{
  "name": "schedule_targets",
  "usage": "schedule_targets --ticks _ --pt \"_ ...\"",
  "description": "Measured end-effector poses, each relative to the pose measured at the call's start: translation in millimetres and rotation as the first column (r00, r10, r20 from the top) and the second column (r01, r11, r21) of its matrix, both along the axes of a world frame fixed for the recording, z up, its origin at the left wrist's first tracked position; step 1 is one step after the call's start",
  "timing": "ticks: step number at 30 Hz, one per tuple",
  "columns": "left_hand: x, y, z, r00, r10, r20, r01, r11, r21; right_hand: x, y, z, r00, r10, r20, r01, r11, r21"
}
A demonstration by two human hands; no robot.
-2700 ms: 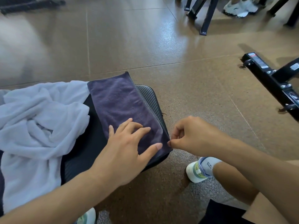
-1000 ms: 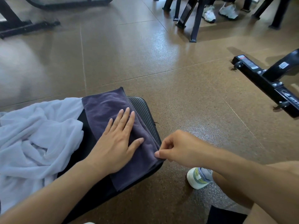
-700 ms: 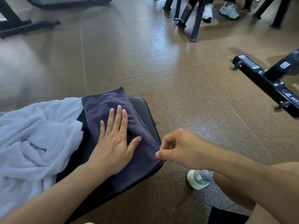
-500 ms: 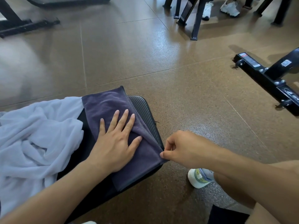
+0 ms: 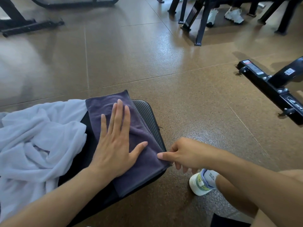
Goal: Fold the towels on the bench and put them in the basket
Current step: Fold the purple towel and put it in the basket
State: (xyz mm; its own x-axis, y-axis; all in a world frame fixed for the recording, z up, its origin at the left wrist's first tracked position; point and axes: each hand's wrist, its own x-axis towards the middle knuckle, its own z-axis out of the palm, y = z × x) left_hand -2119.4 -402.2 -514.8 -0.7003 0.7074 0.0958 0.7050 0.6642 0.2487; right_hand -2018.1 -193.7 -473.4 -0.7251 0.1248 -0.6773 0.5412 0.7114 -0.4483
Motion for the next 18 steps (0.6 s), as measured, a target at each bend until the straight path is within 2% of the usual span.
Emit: schedule_targets --ticks 2,4,6,8,11,13,15,18 --pt "9.8 -6.3 -3.0 0.999 -0.051 0.014 0.052 0.993 -0.103 -1.1 0.7 -0.3 0.999 0.012 -0.031 -0.01 0.997 0.073" --pt "13.2 -13.8 -3.8 0.99 -0.082 0.114 0.103 0.977 -0.185 -3.0 0.2 0.5 0.997 0.023 -0.07 -0.012 0.988 0.153" --pt "10.3 -18.1 3.9 0.976 -0.103 0.19 0.149 0.959 -0.243 -4.7 -2.6 1.5 0.996 0.025 -0.087 -0.011 0.987 0.162" --pt "6.7 -18.4 14.9 0.964 -0.119 0.239 0.174 0.959 -0.222 -5.5 -7.3 2.9 0.994 0.038 -0.101 -0.02 0.984 0.176" --pt "2.6 -17.8 13.9 0.972 -0.058 0.226 0.092 0.986 -0.142 -5.1 -12.8 4.6 0.988 0.057 -0.141 -0.022 0.97 0.241" --pt "1.6 -16.4 6.8 0.978 0.001 0.21 0.039 0.982 -0.184 -4.2 -15.5 5.3 0.985 0.064 -0.158 -0.02 0.964 0.264" --pt "0.6 -13.1 2.4 0.983 0.007 0.185 0.037 0.972 -0.233 -4.1 -17.8 3.5 0.986 0.047 -0.162 -0.015 0.981 0.196" --pt "-1.4 -9.8 3.3 0.976 0.011 0.218 0.035 0.978 -0.206 -5.0 -21.0 5.6 0.991 -0.058 -0.119 0.055 0.998 -0.033"
